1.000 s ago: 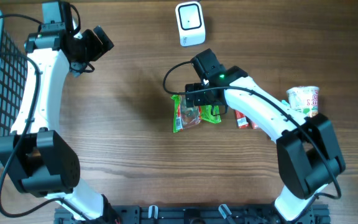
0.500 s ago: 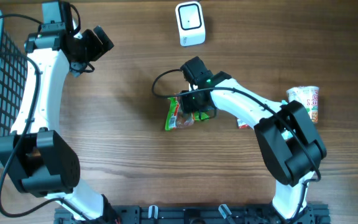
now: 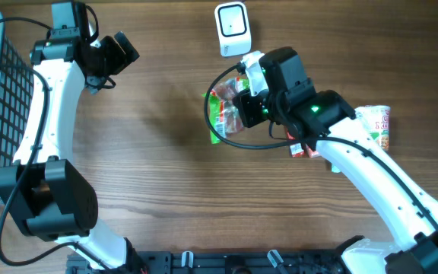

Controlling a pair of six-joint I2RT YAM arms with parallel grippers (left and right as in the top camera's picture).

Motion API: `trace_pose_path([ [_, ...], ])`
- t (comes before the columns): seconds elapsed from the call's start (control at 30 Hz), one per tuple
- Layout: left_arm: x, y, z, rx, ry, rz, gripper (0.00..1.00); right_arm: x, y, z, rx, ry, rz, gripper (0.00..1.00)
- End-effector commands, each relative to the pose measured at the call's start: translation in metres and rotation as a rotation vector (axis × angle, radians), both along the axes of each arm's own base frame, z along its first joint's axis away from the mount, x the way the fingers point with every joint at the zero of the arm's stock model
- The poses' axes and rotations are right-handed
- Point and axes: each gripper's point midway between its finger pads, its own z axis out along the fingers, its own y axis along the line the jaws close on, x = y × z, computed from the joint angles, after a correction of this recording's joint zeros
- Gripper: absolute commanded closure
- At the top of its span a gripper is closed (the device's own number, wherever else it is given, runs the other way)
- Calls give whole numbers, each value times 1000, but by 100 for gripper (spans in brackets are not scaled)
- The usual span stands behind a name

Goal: Scan the item barcode
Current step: 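Lift the green snack bag and hold it up to the scanner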

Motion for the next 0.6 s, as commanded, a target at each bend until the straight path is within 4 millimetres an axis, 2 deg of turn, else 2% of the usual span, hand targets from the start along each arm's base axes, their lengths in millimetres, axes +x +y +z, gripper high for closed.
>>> trace_pose_path([
  [0.0, 1, 1, 1, -5, -3, 3, 0, 15, -29, 55, -56, -203, -113, 96],
  [0.03, 1, 1, 1, -5, -3, 3, 0, 18, -31, 79, -44, -246, -132, 96],
  [0.1, 1, 1, 1, -5, -3, 3, 0, 19, -31, 110, -24, -278, -138, 96],
  [0.2, 1, 1, 1, -5, -3, 3, 0, 21, -30, 168, -16, -312, -129, 96],
  [0.27, 1, 1, 1, -5, -3, 3, 0, 31, -30, 198, -61, -324, -124, 96],
  [0.3, 1, 1, 1, -5, -3, 3, 0, 36, -30, 204, -77, -322, -132, 96],
  [0.33, 1, 1, 1, -5, -3, 3, 0, 41, -29, 206, -95, -317, -135, 96],
  [0.4, 1, 1, 1, -5, -3, 3, 0, 52, -26, 196, -156, -313, -104, 96],
  [0.5, 1, 1, 1, -5, -3, 3, 0, 78, -26, 168, -298, -327, -101, 96],
  [0.57, 1, 1, 1, -5, -3, 3, 0, 101, -22, 143, -426, -346, -99, 96],
])
